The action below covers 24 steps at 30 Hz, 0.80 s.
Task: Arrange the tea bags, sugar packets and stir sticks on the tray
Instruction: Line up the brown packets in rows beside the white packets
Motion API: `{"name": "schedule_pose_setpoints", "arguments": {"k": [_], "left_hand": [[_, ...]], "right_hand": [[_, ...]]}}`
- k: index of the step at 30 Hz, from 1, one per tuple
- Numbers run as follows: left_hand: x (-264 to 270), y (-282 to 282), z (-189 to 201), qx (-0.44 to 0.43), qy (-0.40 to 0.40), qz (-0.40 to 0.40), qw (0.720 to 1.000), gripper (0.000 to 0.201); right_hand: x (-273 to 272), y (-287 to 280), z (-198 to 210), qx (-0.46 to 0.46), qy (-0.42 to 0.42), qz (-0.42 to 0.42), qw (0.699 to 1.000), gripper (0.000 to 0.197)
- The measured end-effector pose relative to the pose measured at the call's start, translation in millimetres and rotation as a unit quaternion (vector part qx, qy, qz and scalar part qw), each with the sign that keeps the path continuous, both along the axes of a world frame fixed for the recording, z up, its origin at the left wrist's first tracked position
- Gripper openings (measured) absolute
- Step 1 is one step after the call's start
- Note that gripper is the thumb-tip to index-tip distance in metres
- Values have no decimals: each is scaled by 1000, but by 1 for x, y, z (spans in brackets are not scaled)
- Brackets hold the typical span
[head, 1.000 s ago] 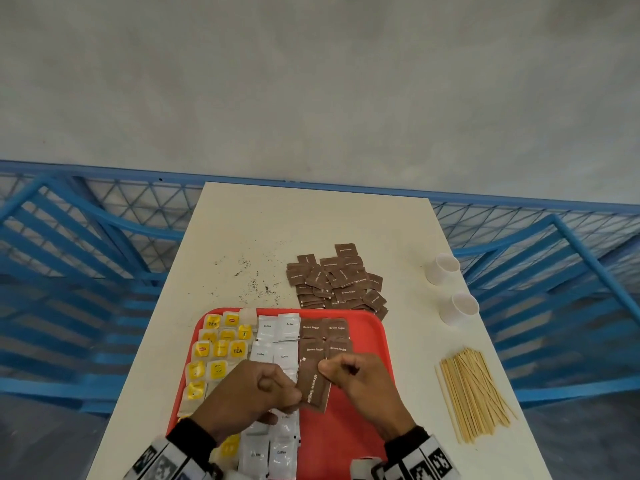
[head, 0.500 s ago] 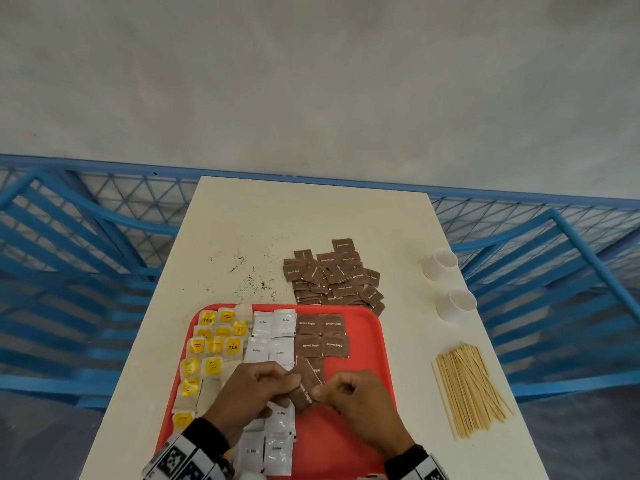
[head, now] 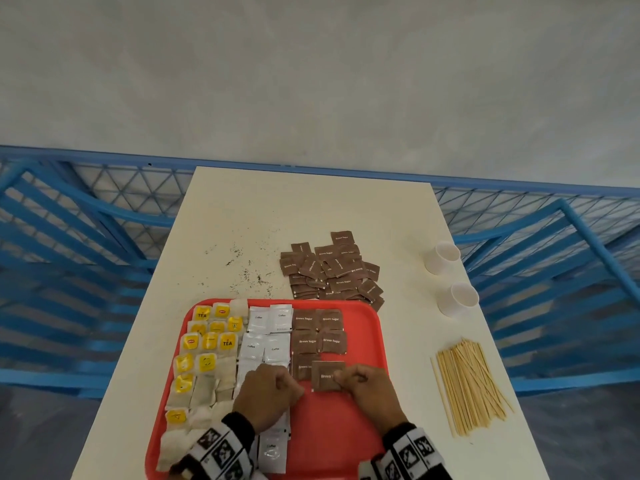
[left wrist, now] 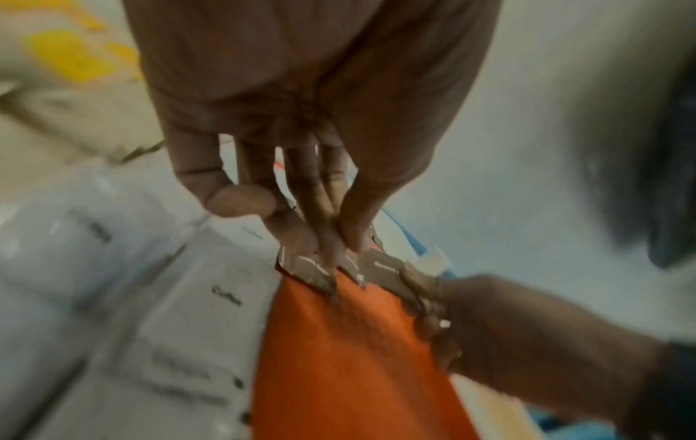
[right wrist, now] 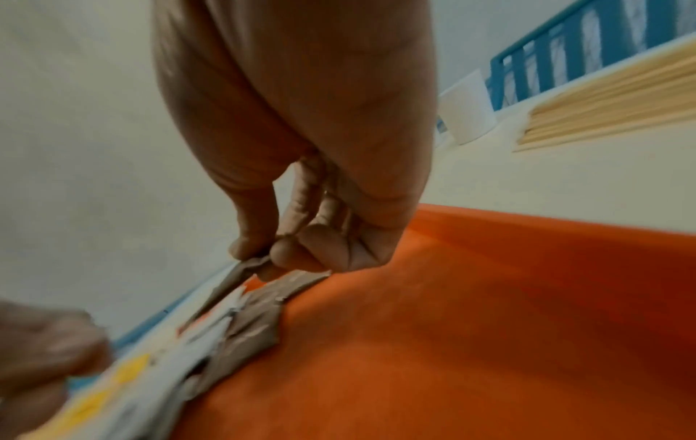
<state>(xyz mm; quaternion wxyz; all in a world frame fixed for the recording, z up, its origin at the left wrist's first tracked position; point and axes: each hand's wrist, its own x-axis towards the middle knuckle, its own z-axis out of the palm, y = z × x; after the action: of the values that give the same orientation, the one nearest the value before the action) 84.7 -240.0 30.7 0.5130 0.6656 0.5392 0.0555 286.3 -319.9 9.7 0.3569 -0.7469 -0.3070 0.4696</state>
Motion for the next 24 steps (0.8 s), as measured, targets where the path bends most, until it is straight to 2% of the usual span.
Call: {"name": "schedule_pose_setpoints", "arguments": {"k": [3,6,10,17,24], "left_hand": [[19,7,-6,142,94,-75,983,11],[35,13,-11,219,168,-189,942,22],[42,17,-23,227,210,-226,924,43],[45,20,-26,238,229,-229,916,35],[44,20,-27,245,216,-240,914,33]], "right_hand": [[19,13,-16,-33,-31,13,999,20],[26,21,-26,-64,-54,29,996,23],[25,27,-34,-91,-83,9,992,27],[19,30,-34,-104,-131,-4,986,35],[13,32,-24,-133,-171,1,976,34]]}}
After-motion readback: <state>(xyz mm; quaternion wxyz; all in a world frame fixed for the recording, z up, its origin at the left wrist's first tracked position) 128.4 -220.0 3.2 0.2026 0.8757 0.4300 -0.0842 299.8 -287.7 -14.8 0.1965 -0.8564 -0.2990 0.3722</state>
